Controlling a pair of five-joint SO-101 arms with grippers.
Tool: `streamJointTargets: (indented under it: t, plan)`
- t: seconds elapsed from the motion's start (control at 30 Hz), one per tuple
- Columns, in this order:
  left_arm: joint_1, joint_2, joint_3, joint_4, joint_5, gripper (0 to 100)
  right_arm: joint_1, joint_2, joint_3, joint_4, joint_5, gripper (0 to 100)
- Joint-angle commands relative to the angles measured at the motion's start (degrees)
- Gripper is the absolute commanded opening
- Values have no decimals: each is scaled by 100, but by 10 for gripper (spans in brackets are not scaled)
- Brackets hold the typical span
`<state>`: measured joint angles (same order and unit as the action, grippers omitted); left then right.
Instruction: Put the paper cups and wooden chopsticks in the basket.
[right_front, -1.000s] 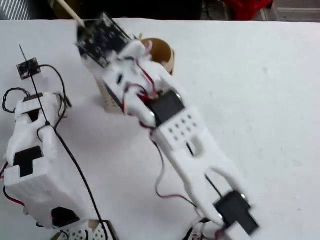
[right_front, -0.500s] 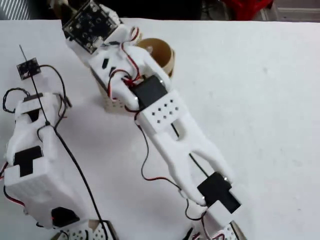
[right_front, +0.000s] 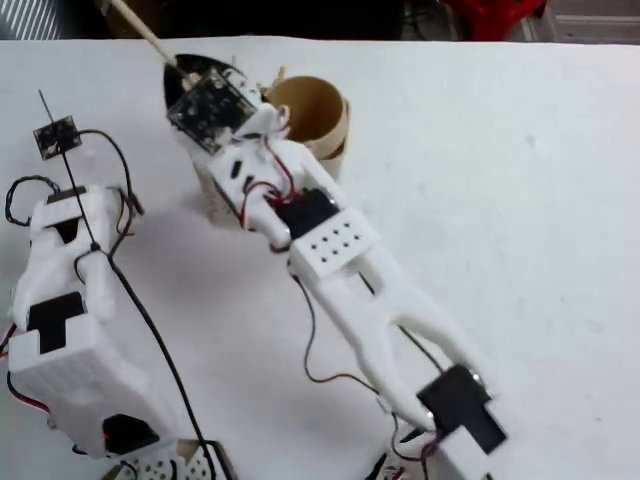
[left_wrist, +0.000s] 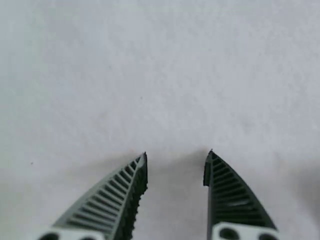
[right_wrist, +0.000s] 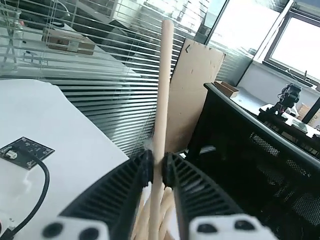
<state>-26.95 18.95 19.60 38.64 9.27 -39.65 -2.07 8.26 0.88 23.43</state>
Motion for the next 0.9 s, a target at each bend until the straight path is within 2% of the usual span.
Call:
streamJointTargets:
  t: [0.0, 0.17, 0.23, 0.33, 0.4, 0.57, 0.73, 0.87]
  plan:
    - [84, -22, -176, -88, -53, 203, 101, -884, 299, 180, -35, 143]
    - [84, -22, -176, -88, -53, 203, 119, -1437, 422, 980, -44, 155]
    - [84, -22, -167, -88, -53, 203, 145, -1622, 431, 1262, -18, 124]
    - [66, -22, -167, -88, -53, 202, 374, -2026, 492, 2105, 0, 14]
    - [48, -75, -193, -62, -53, 202, 620, -2422, 747, 2800, 0, 34]
    - [75, -242, -185, -53, -53, 203, 1279, -3785, 2295, 3881, 0, 15]
    - [-75, -725, -79, 88, -53, 201, 1921, -5490, 4325, 3987, 9, 16]
    - [-215, -1332, 26, 536, -53, 203, 2281, -6791, 5556, 4066, 185, 16]
